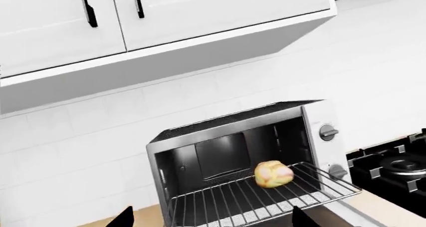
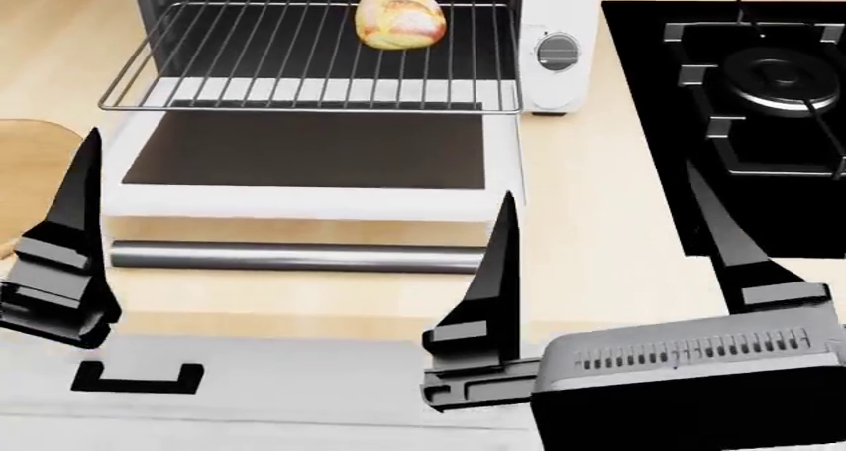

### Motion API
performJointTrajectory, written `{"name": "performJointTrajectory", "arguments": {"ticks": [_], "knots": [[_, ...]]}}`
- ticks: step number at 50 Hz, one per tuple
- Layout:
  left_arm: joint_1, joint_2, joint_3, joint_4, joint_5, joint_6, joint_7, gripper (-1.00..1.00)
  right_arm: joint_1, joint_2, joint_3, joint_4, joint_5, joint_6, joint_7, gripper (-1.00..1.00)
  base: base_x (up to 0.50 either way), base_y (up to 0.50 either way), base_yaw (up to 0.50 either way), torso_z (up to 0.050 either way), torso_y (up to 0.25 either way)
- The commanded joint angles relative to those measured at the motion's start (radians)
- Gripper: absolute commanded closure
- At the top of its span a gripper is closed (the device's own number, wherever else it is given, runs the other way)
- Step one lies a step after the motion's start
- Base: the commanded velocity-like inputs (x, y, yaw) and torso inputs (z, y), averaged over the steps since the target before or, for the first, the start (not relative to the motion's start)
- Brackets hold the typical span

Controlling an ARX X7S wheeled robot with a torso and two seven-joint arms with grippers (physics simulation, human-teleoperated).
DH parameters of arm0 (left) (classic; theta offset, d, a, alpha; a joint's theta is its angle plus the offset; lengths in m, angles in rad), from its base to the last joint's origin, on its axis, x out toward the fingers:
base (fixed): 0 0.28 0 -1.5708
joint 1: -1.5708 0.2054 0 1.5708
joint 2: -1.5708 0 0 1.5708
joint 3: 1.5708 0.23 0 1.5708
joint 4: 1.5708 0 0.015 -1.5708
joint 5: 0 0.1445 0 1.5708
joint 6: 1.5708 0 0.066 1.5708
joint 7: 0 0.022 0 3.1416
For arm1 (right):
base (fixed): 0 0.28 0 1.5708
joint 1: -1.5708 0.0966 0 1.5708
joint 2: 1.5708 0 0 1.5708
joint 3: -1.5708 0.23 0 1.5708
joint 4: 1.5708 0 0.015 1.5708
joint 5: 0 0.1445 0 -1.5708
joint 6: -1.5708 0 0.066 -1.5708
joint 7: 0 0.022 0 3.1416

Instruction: Pick the scone from the rack and place it on the plate on the counter.

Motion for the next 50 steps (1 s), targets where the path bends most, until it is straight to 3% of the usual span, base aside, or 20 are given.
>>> {"name": "performJointTrajectory", "arguments": {"ticks": [1,5,12,29,39,45,46,50], "knots": [[-0.487,-0.081,-0.049,-0.062,-0.6,-0.307,-0.345,-1.0,0.166,-0.139,-0.022,-0.087,-0.362,0.115,-0.302,-1.0,0.4,0.0,0.0,0.038,0.152],[-0.576,-0.083,0.027,-0.119,-0.695,-0.297,-0.45,-1.0,0.213,-0.139,-0.028,-0.087,-0.398,0.135,-0.332,-1.0,0.4,0.0,0.0,0.038,0.153],[-0.615,-0.099,0.077,-0.145,-0.697,-0.267,-0.464,-1.0,0.255,-0.139,-0.05,-0.087,-0.438,0.168,-0.358,-1.0,0.4,0.0,0.0,0.038,0.153],[-0.562,-0.12,0.214,-0.172,-0.555,-0.139,-0.368,-1.0,0.216,-0.139,-0.004,-0.087,-0.382,0.125,-0.342,-1.0,0.4,0.0,0.0,0.038,0.153],[-0.542,-0.12,0.226,-0.181,-0.563,-0.118,-0.371,-1.0,0.217,-0.139,0.018,-0.087,-0.353,0.142,-0.326,-1.0,0.31,0.0,0.0,0.031,0.122],[-0.52,-0.103,0.305,-0.314,-0.495,-0.033,-0.222,-1.0,0.186,-0.139,0.076,-0.087,-0.268,0.082,-0.296,-1.0,0.0,0.0,0.0,0.0,0.0],[-0.512,-0.095,0.331,-0.386,-0.463,0.02,-0.143,-1.0,0.18,-0.139,0.085,-0.087,-0.254,0.076,-0.291,-1.0,0.0,0.0,0.0,0.0,0.0],[-0.525,-0.082,0.402,-0.542,-0.382,0.109,-0.002,-1.0,0.162,-0.139,0.104,-0.087,-0.225,0.054,-0.282,-1.0,0.0,0.0,0.0,0.0,0.0]]}}
